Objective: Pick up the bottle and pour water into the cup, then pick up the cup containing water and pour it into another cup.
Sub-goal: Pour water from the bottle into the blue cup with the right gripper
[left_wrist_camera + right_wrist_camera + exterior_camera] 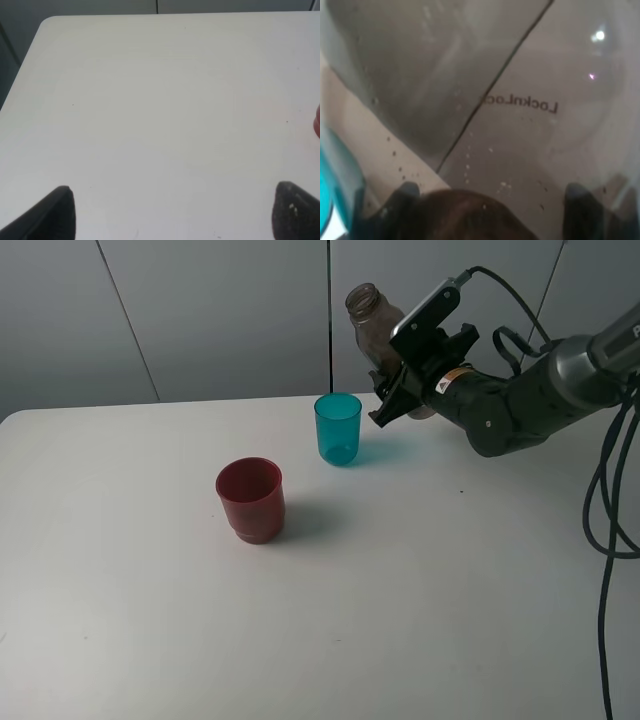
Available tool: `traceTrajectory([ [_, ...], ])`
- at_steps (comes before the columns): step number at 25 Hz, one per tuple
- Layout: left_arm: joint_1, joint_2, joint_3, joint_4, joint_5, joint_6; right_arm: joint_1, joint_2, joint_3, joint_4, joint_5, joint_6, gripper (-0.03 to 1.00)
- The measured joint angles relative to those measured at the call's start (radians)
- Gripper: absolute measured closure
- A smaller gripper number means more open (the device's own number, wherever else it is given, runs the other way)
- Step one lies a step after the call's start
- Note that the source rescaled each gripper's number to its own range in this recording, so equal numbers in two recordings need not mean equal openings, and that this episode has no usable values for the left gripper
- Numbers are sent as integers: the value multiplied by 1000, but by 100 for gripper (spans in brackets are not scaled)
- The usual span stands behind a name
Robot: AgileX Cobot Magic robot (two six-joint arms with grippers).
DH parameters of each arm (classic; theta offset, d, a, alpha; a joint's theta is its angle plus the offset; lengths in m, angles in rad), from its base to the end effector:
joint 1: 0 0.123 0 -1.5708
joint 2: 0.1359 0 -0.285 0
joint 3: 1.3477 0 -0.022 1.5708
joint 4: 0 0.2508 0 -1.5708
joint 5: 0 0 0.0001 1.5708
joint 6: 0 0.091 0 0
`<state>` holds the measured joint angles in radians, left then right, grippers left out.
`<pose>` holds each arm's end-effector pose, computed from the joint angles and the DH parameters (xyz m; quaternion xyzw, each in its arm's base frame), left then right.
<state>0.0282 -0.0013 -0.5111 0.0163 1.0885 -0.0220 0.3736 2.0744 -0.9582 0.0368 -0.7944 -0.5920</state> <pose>-0.0075 0.0011 0.2781 -0.0220 0.8569 0.0097 0.5149 0.3795 0.1462 0.1269 -0.3482 0.7036 -0.0698 0.6154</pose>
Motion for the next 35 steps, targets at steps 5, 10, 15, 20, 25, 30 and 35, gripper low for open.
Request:
traceTrajectory([
  [5, 0, 0, 0, 0, 0, 0, 4, 0, -46, 58, 44, -83, 95],
  [10, 0, 0, 0, 0, 0, 0, 4, 0, -53, 173, 59, -246, 95],
  [15, 0, 0, 0, 0, 0, 0, 4, 0, -53, 225, 72, -422, 95],
  [20, 0, 0, 0, 0, 0, 0, 4, 0, -53, 243, 81, -539, 95],
  [25, 0, 0, 0, 0, 0, 3, 10, 0, -53, 265, 81, -638, 95],
  [30, 0, 0, 0, 0, 0, 4, 10, 0, -53, 291, 82, -730, 95],
  [35, 0, 0, 0, 0, 0, 2, 10, 0, -53, 318, 82, -827, 95],
])
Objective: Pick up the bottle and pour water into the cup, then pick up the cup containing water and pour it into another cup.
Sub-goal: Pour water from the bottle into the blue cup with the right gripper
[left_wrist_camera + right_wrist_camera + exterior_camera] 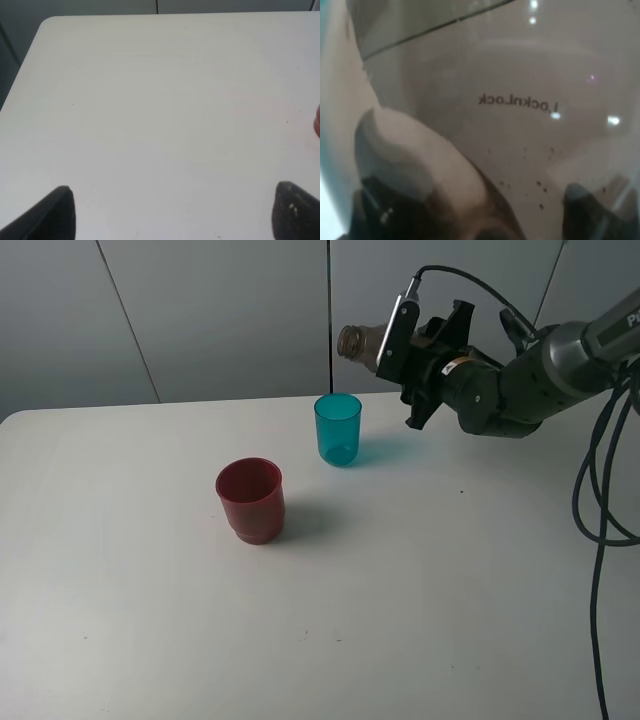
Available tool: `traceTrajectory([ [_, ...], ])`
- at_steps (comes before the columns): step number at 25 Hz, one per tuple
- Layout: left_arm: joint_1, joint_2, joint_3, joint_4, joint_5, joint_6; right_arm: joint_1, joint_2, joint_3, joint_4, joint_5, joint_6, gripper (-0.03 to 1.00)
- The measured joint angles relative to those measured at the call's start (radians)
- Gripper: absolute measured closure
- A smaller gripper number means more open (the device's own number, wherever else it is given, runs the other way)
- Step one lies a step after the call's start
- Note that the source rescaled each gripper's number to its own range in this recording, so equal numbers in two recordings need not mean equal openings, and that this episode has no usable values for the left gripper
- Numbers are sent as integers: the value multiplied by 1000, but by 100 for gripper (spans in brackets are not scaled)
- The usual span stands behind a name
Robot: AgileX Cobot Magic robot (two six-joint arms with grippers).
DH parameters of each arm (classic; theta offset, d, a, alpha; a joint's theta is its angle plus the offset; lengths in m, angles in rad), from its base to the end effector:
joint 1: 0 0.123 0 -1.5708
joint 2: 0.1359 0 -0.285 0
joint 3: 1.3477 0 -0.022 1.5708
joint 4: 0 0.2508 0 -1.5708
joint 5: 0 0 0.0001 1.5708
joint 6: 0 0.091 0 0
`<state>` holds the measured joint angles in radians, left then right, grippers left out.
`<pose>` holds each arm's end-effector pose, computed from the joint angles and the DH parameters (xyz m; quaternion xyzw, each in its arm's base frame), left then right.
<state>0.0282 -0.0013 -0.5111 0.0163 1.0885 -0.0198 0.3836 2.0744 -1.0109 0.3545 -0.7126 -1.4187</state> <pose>-0.0075 0.0011 0.2781 -0.0210 0.8569 0.0103 0.5149 0.3912 0.1356 0.1303 -0.5035 0.6231 -0.3051 0.5149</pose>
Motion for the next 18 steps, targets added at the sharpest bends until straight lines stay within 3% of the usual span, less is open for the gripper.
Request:
traceTrajectory([
  [5, 0, 0, 0, 0, 0, 0, 0, 0, 0, 50, 0, -86, 95],
  [18, 0, 0, 0, 0, 0, 0, 0, 0, 0, 56, 0, -244, 95],
])
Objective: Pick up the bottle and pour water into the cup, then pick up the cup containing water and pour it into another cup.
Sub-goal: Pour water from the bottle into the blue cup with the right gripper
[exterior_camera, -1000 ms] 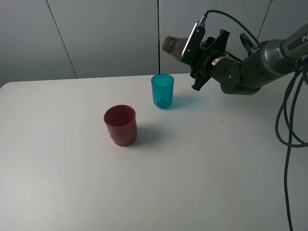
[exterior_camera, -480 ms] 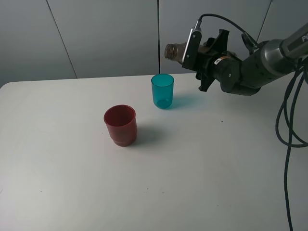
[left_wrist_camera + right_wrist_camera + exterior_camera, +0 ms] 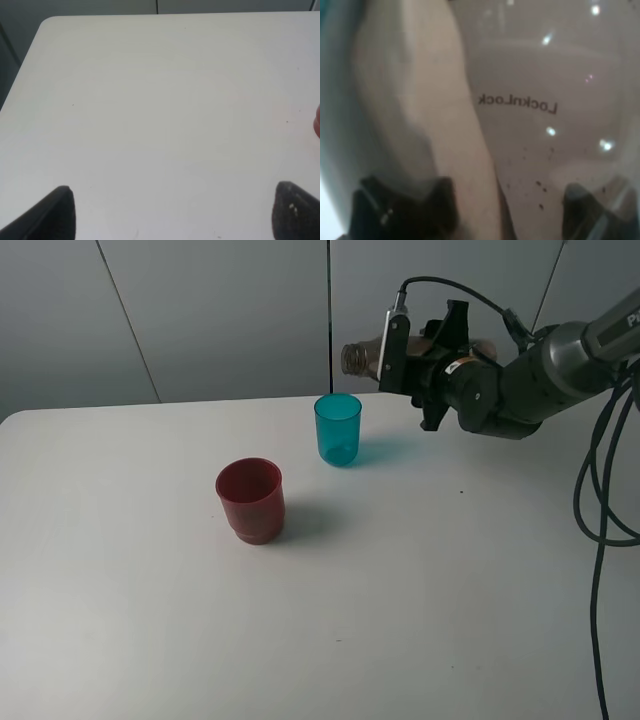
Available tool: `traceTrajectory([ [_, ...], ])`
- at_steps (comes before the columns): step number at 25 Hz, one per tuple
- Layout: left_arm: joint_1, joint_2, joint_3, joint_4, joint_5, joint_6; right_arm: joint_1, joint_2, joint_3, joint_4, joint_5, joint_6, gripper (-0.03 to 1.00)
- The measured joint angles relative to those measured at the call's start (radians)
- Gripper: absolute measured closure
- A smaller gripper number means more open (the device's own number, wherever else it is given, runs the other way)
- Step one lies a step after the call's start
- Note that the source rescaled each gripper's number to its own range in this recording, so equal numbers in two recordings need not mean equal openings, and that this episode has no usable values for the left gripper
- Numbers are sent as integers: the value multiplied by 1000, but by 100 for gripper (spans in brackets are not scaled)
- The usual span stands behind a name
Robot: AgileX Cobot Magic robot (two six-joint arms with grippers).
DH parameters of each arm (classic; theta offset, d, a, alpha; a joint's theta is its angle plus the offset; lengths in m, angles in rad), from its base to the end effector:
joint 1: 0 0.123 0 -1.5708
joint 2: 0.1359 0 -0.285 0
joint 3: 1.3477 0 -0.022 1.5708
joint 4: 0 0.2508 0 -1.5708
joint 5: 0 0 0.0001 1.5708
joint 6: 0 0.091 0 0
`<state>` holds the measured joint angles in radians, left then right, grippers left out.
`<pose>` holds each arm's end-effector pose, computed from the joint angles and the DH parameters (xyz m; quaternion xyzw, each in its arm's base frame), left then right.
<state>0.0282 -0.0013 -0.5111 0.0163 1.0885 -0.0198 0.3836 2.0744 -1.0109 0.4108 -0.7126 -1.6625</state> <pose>-0.0075 0.0011 0.2781 -0.0210 0.8569 0.0103 0.5149 0.3914 0.1324 0.1296 -0.5575 0.5786 -0.3649 0.4704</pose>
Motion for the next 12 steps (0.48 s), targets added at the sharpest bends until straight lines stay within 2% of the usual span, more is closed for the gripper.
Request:
traceTrajectory([
  [12, 0, 0, 0, 0, 0, 0, 0, 0, 0, 0, 0, -66, 95],
])
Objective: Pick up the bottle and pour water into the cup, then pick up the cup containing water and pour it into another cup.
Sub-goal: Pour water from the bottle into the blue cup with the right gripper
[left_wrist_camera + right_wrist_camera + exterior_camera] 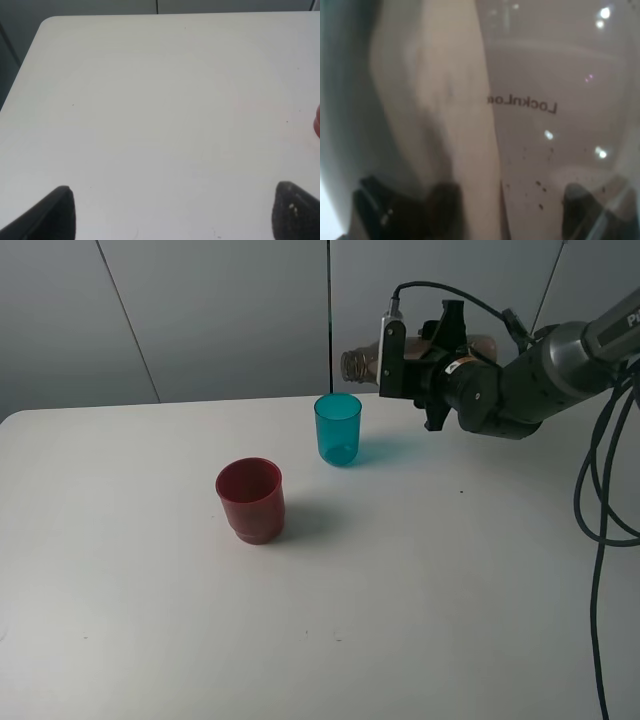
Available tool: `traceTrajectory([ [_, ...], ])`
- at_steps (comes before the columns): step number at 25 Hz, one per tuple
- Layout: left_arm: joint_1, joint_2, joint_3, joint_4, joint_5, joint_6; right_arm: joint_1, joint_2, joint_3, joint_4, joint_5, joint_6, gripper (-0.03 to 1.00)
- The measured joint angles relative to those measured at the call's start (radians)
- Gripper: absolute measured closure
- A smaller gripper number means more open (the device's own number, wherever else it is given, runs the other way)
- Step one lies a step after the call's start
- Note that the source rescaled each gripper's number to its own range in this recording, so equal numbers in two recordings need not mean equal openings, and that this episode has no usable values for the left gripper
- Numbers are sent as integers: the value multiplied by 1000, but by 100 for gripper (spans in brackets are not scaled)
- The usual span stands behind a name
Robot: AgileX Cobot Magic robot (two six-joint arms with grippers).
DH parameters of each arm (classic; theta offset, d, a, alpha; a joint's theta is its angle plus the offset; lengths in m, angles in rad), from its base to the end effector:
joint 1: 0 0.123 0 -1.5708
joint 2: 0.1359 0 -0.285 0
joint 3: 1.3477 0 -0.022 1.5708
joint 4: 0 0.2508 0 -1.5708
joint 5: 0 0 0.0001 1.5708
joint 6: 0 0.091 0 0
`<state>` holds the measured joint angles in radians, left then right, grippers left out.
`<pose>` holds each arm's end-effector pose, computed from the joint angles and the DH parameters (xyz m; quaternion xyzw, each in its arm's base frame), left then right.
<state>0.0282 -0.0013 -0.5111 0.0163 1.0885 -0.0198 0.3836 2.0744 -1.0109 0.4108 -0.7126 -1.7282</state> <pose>-0.0075 0.0011 0.2781 -0.0210 0.8569 0.0103 0.5149 0.3914 0.1324 0.1296 -0.5762 0.5600 -0.3801 0.4582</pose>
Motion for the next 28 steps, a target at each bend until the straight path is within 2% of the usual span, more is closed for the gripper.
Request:
traceTrajectory([
  [28, 0, 0, 0, 0, 0, 0, 0, 0, 0, 0, 0, -114, 95],
])
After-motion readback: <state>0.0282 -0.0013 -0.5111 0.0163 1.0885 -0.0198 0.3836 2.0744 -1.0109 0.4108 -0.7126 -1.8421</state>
